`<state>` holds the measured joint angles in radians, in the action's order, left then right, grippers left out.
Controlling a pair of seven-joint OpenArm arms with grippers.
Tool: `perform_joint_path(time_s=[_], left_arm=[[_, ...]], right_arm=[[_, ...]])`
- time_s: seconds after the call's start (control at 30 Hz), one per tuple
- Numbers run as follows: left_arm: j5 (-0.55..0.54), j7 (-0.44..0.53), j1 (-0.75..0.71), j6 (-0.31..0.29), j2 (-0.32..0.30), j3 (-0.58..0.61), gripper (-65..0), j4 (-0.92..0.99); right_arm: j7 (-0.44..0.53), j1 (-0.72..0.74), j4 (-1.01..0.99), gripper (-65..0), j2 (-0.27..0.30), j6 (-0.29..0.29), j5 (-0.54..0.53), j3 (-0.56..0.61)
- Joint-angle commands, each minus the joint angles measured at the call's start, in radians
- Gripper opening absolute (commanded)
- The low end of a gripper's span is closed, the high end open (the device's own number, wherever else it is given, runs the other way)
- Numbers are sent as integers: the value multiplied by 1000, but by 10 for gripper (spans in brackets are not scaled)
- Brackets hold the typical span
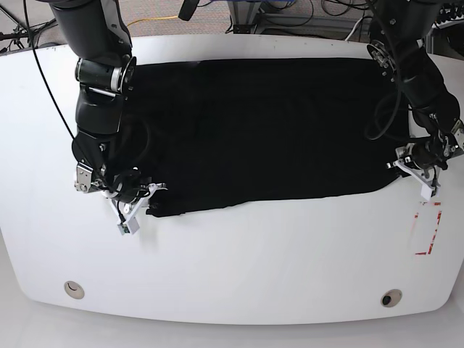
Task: Fold the T-shirt properly
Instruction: 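Grasp the folded bottom edge with both grippers at each end, then fold the held edge over toward the collar with both grippers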
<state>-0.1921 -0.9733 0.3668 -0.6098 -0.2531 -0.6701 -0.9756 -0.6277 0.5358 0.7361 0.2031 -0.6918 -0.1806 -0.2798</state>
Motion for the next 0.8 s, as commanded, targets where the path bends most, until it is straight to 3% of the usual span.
perform_joint_path(time_s=[0.0,0.43,0.77], left_arm=[[-2,-5,21,-2,-10,43,-650,-22],[1,-14,10,-88,-8,75,-650,-199],[0,-85,-22,-88,-10,77,-650,-305]], right_arm=[[13,31,55,-650,14,-6,-12,0],[-116,8,271,-650,34,-6,-12,-3],[-246,-93,515,-650,48,-6,-13,-6]])
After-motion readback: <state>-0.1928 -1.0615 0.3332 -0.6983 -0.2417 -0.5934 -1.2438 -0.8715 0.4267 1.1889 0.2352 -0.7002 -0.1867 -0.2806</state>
